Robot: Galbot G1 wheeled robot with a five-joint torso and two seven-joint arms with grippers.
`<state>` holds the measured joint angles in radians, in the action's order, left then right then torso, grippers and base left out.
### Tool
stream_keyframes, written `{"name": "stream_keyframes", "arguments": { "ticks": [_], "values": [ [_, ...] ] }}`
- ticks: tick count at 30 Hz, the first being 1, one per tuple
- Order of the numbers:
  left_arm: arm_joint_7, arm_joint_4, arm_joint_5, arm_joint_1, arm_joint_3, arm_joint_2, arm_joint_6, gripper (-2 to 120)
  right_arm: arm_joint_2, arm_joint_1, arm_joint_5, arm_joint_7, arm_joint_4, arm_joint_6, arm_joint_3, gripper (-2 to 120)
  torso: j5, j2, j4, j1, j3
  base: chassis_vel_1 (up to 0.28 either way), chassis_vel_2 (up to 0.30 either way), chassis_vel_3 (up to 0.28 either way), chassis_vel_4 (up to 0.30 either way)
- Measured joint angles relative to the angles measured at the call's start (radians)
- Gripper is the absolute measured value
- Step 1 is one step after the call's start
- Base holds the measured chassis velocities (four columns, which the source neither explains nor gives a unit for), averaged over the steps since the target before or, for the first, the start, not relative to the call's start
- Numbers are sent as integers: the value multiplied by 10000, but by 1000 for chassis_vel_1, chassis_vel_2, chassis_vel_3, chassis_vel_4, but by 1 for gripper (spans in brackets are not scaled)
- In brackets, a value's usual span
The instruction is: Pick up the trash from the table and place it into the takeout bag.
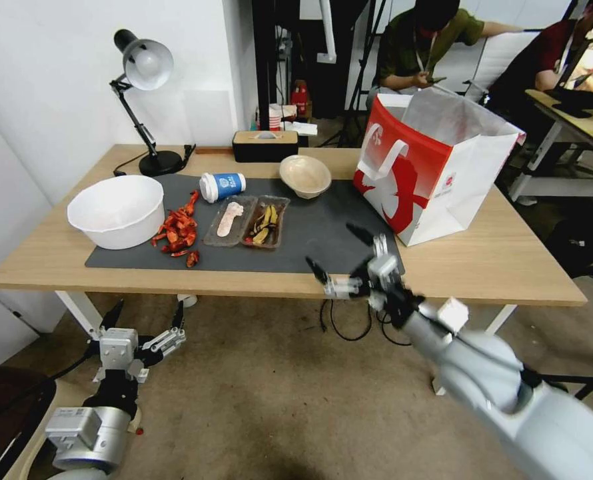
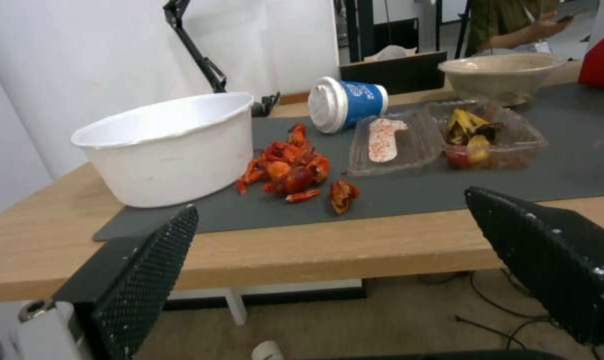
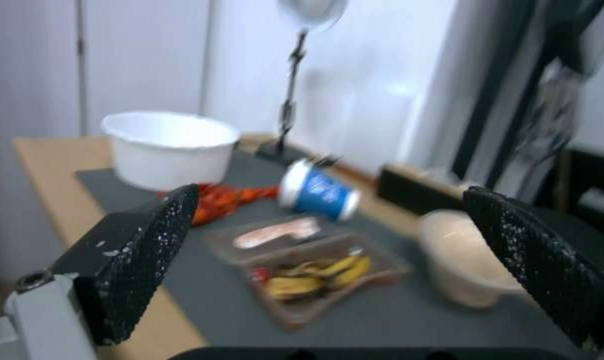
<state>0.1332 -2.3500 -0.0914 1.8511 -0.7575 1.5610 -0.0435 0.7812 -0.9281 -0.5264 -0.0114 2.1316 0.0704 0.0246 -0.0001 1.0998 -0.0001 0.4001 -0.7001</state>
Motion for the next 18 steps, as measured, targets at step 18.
{"name": "stream_keyframes", "arguments": {
  "ticks": [18],
  "values": [
    [-18,78,366,114,-118,469,250,100,3430,4698,-2144,-5757,-2713,3944,3943,100,0,1,-2,0,0,0,0,0,0]
  ]
}}
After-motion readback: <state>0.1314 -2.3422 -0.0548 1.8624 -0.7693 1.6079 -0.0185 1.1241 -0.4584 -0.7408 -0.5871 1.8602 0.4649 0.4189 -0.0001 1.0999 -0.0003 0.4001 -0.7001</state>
